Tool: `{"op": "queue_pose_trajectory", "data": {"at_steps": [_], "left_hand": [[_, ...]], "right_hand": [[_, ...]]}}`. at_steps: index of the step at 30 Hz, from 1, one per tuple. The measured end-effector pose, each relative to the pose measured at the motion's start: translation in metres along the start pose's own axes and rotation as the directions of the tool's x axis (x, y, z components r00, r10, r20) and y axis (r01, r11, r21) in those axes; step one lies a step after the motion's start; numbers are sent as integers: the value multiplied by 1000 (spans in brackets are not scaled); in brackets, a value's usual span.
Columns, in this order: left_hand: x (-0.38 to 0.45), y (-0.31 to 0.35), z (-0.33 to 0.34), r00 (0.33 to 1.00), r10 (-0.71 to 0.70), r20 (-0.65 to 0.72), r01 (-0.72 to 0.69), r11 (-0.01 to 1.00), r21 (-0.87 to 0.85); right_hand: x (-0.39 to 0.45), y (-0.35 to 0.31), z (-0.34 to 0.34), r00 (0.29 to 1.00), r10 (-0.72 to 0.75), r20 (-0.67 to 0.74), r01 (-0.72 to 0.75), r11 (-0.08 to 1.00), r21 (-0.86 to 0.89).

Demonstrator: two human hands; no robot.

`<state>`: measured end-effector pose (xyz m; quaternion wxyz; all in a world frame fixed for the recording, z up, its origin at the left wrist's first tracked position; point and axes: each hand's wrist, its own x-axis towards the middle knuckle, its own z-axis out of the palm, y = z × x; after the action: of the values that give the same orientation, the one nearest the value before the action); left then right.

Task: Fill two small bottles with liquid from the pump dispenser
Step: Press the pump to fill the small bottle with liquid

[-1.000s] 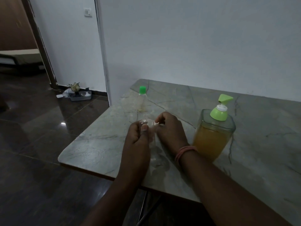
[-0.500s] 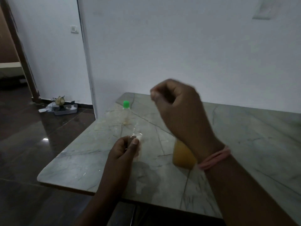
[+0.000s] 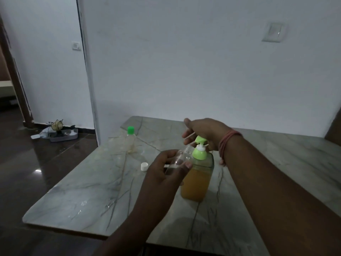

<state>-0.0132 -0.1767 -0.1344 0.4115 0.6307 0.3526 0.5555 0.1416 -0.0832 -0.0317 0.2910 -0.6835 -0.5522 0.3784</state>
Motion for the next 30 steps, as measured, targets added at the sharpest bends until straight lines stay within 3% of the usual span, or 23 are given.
{"op": "queue_pose_trajectory", "data": {"at_steps": [3, 9, 12, 17, 20, 25, 30], "left_hand": [[8, 1, 6, 1000, 12, -10, -11, 1000, 25], [15, 1, 4, 998, 69, 7, -69, 998, 7], [20, -3, 7, 997, 77, 5, -77, 997, 5], [36, -11, -4, 996, 81, 25, -82, 995, 55], [47, -18, -17, 999, 46, -6, -46, 999, -3], [41, -32, -16, 992, 126, -17, -127, 987, -99], [40, -38, -9, 994, 73, 83, -47, 957, -286]], "right_hand": [[7, 6, 3, 999, 34, 27, -35, 999, 13], [0, 2, 3, 998, 27, -51, -31, 995, -97], [-1, -2, 3, 987, -45, -154, 8, 973, -232], [14, 1, 14, 957, -24, -290, -43, 974, -224], [19, -6, 19, 946, -58, -318, -25, 968, -250], [27, -6, 15, 971, -46, -234, -27, 953, -303], [26, 2, 18, 865, -106, -491, -37, 962, -272]]}}
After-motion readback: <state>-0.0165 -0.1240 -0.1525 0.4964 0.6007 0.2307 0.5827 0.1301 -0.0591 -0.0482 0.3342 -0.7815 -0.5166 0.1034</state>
